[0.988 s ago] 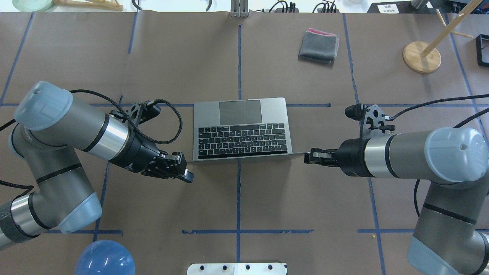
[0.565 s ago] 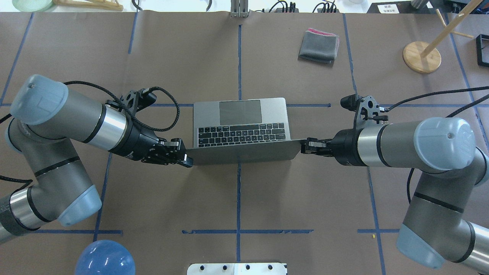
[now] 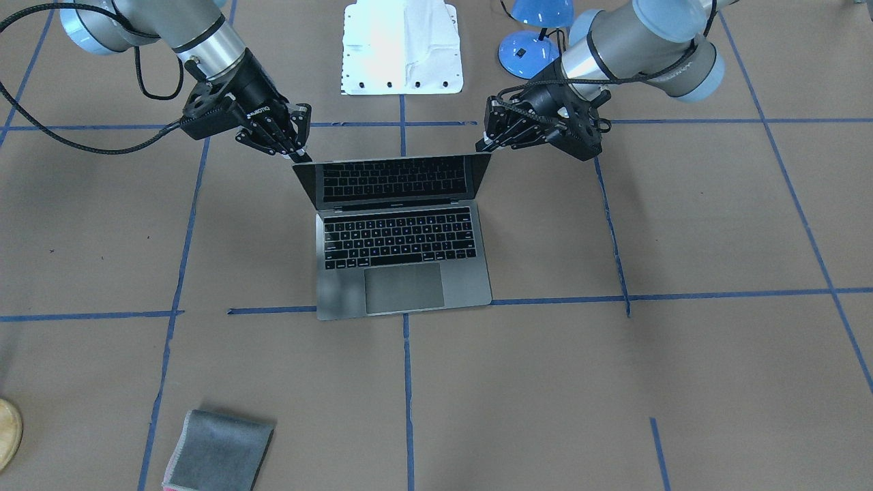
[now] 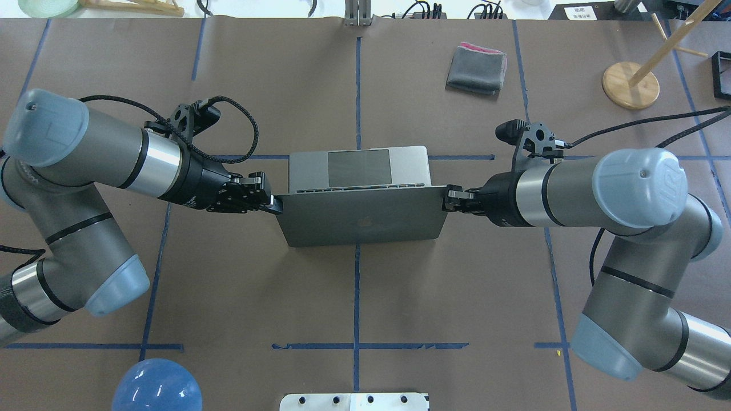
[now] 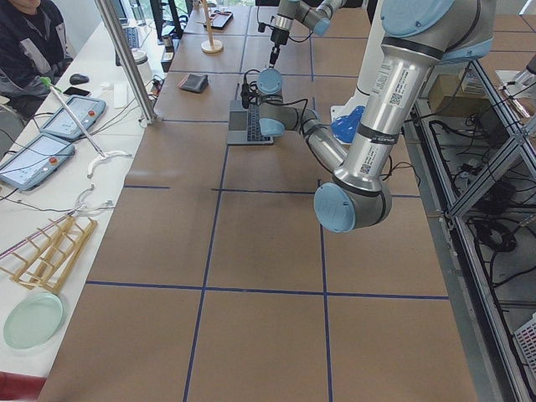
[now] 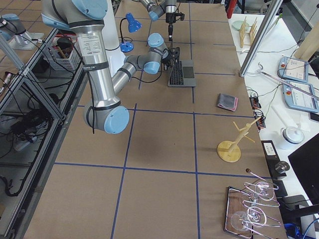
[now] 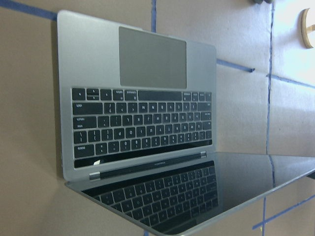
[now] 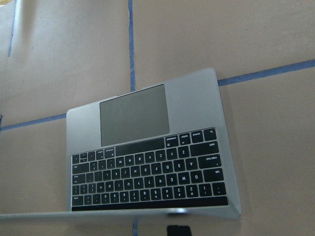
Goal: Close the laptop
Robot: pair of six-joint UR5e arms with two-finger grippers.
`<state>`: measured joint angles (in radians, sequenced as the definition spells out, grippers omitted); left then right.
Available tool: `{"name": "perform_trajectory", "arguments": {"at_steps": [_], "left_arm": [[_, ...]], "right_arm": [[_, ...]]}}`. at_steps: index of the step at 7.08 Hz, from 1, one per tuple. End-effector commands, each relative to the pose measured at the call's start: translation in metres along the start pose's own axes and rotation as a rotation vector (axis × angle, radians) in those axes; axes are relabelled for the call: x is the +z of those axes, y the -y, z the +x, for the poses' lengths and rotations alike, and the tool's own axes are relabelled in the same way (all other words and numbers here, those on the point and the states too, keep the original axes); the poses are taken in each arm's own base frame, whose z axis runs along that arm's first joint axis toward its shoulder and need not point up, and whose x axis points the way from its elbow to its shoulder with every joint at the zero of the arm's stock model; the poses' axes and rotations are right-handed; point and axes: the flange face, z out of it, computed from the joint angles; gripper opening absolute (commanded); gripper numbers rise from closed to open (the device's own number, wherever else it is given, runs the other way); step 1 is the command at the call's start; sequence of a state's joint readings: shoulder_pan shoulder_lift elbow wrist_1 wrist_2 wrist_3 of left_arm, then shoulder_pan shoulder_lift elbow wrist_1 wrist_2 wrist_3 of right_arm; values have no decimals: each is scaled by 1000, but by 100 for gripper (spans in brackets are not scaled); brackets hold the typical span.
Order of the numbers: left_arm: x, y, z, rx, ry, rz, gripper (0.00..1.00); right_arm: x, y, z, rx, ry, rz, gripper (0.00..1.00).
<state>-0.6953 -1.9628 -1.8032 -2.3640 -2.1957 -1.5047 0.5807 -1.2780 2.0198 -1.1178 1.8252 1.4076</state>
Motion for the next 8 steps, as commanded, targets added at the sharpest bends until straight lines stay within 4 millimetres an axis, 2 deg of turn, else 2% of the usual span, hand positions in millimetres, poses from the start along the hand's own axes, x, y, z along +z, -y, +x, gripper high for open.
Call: {"name": "perform_trajectory", "arguments": {"at_steps": [1,3,5,6,7,8], "left_arm": [[11,23,-8,-22,29,27,0],[20,44,-16,-43,55,46,0],[41,72,-24,-63,94,120,0],[55,84,-23,-73,111,122,0],[66,90,-30,-85,131,125,0],[83,101,-35,-95,159,154,0]], "right_arm": [[6,17,3,-2,-35,21,4],[39,53,-11,-3,-64,50,4],[75,86,-13,8,-119,66,4],[97,95,-12,16,-149,61,4],[109,102,-6,25,-174,61,4],[129,110,-7,30,-203,56,4]]}}
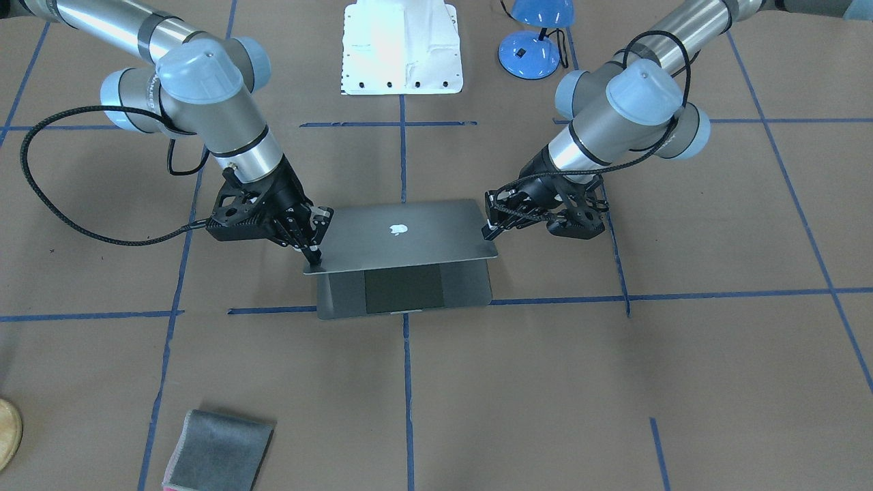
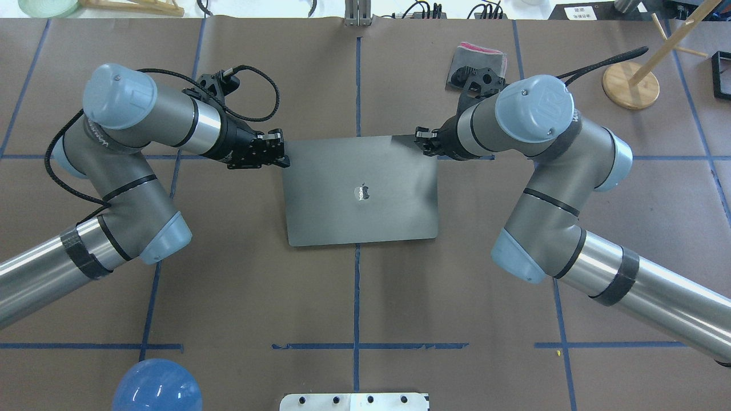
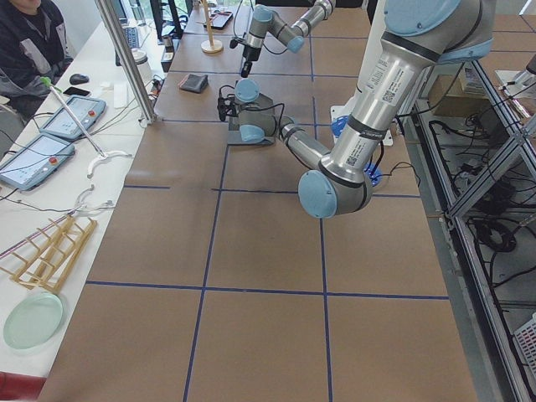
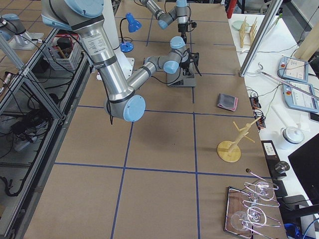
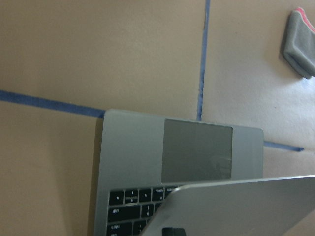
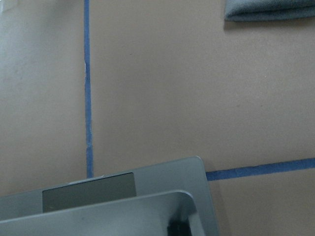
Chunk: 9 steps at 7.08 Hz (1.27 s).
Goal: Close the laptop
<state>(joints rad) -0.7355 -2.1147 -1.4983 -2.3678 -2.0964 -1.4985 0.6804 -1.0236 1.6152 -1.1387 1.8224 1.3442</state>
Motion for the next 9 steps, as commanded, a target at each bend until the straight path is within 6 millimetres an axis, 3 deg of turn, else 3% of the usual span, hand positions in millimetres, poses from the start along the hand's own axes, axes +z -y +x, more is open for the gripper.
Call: {"name": "perform_trajectory", "arguments": {"at_steps": [1,2,3,4,5,6,7,8,9], "left_arm": [[51,19,-16,-17,84,22,0],[66,20,-26,50,115,31,0],[66,20,-27,60,116,31,0],[64,21,-25,60,112,34,0],[55,30,-24,51,109,40,3],[51,35,-31,37,119,7,66],[43,44,-40,28,130,21,100],[25,64,-78,-19,172,13,100],[-5,93,-109,12,212,-19,100]], "right_arm": [[50,16,-6,13,-78,-13,4],[65,18,-1,9,-105,-21,4],[66,18,0,6,-107,-22,4],[62,22,-2,-3,-102,-18,5],[50,41,-3,3,-92,-4,14],[55,43,13,13,-115,-29,94],[51,53,29,32,-126,-40,100],[40,75,55,29,-155,-119,100],[16,102,91,-14,-173,-158,100]]}}
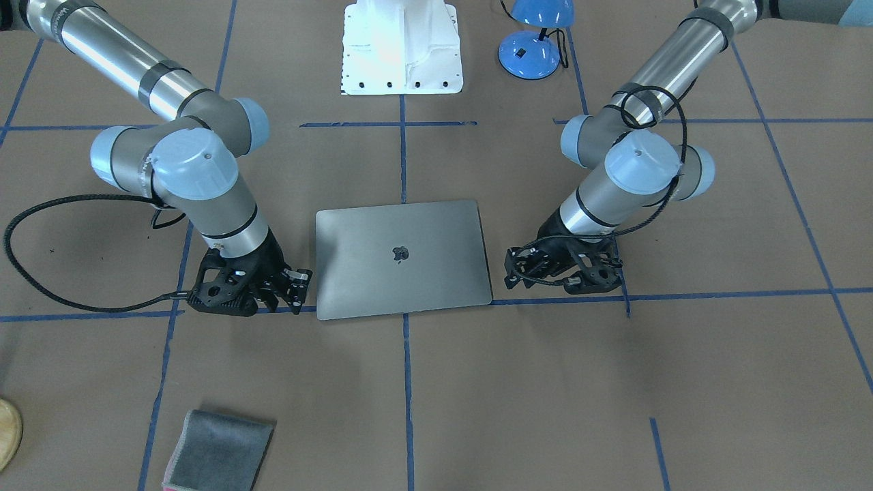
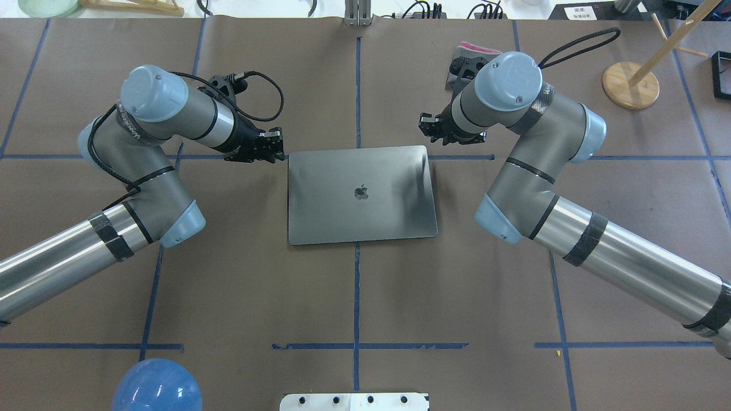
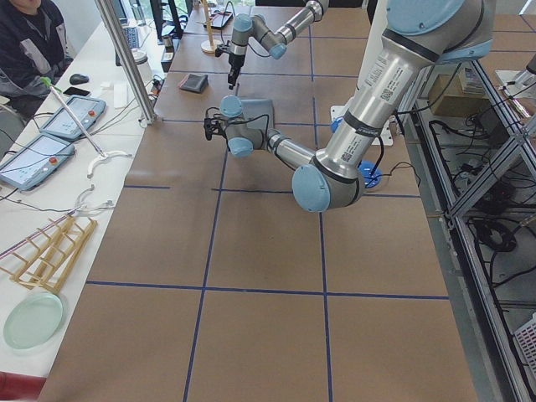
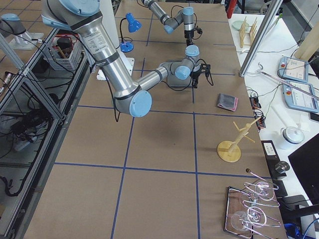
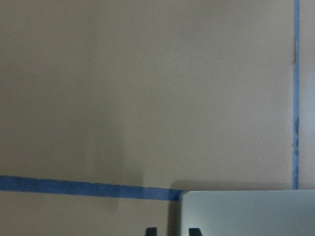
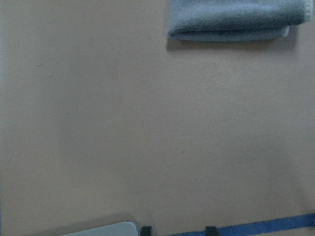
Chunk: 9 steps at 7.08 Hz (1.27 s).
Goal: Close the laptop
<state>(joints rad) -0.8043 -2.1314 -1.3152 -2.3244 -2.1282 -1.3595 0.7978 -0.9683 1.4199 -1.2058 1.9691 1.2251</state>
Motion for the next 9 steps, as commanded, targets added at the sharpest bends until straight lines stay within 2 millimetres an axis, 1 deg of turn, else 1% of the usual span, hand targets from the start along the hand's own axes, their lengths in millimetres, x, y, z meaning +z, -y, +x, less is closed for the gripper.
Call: {"name": "perform_trajectory", "arguments": {"at_steps": [1,2,3,4,5,6,7,8,9], "left_arm": [[-57,65,-83,74,98,-66,100],[-91,95,-129,195,156,-52,100],[-126,117,-198,300,226,-61,100],[-184,146,-254,351,293,-59,100],[-225,159,-310,464,330,-136,100],[-277,169,-351,450,354,-188,100],[-311,166,-365,366,351,-228,100],[-330,150,-377,278,363,-264,100],[-333,110,-403,252,362,-278,100]], "right_arm": [[-35,38,99,-117,-52,-39,100],[-50,57,170,-194,-90,-65,100],[-82,86,228,-239,-109,-103,100],[-109,92,290,-293,-134,-121,100],[-138,90,357,-346,-152,-139,100],[-165,88,422,-365,-139,-155,100],[-180,75,470,-348,-103,-186,100],[-187,65,502,-323,-109,-183,100],[-183,62,509,-298,-118,-188,100]]}}
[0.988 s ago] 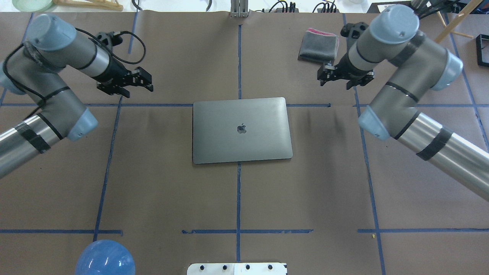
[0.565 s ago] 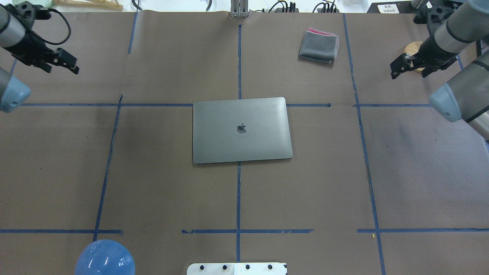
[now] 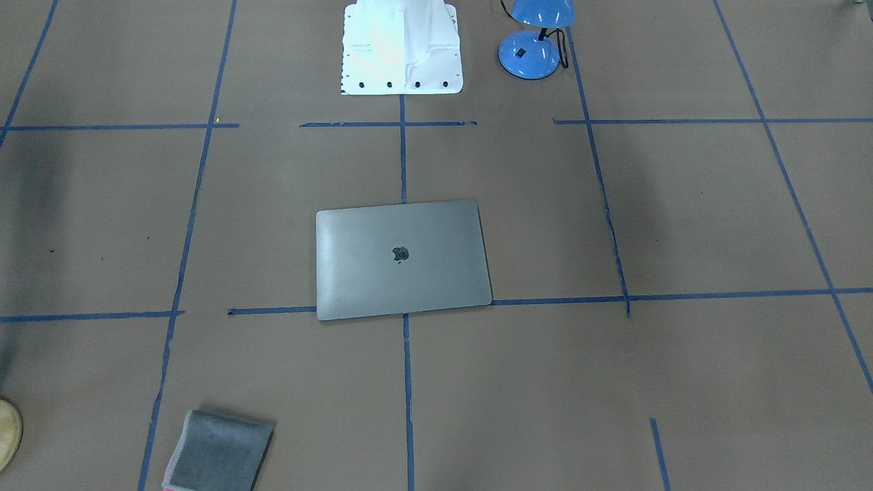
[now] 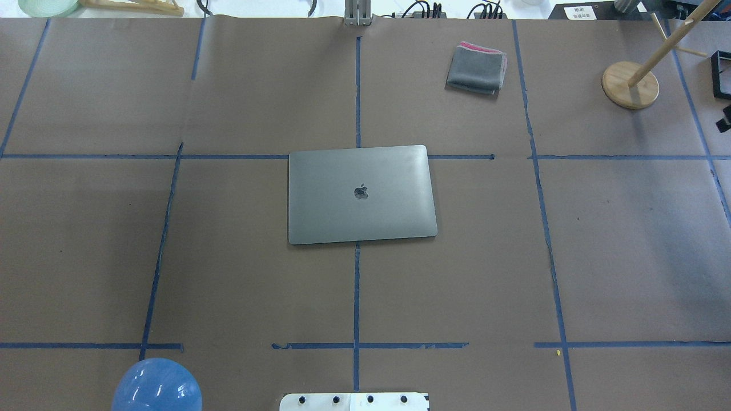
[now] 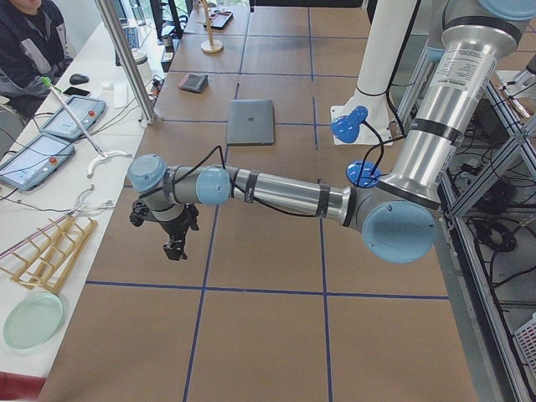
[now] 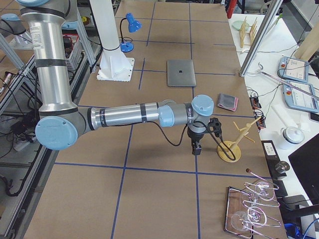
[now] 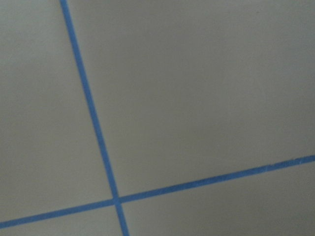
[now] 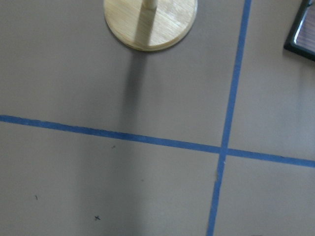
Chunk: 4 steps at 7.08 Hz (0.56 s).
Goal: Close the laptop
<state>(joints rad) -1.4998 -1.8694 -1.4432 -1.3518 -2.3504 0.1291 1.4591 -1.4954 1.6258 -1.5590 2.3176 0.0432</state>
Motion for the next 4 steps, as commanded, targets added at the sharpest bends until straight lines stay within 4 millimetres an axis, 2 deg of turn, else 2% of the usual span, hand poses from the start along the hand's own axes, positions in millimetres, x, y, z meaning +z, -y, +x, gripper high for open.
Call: {"name": "perform_trajectory", "arguments": {"at_steps": [1,2,3,4], "left_arm": [[14,-67,-24,-67,-19,-54,100],[40,-99,-45,-80,-25,-69,100],[33,-96,-39,-31,-10,-15,100],[44,-102,-50,-52,1,-36,100]], "right_arm": [[5,-18,23,37,4,-14,100],[3,-17,21,31,3,-8,100],[4,-18,22,28,3,-6,100],[6,-20,24,33,1,-10,100]]}}
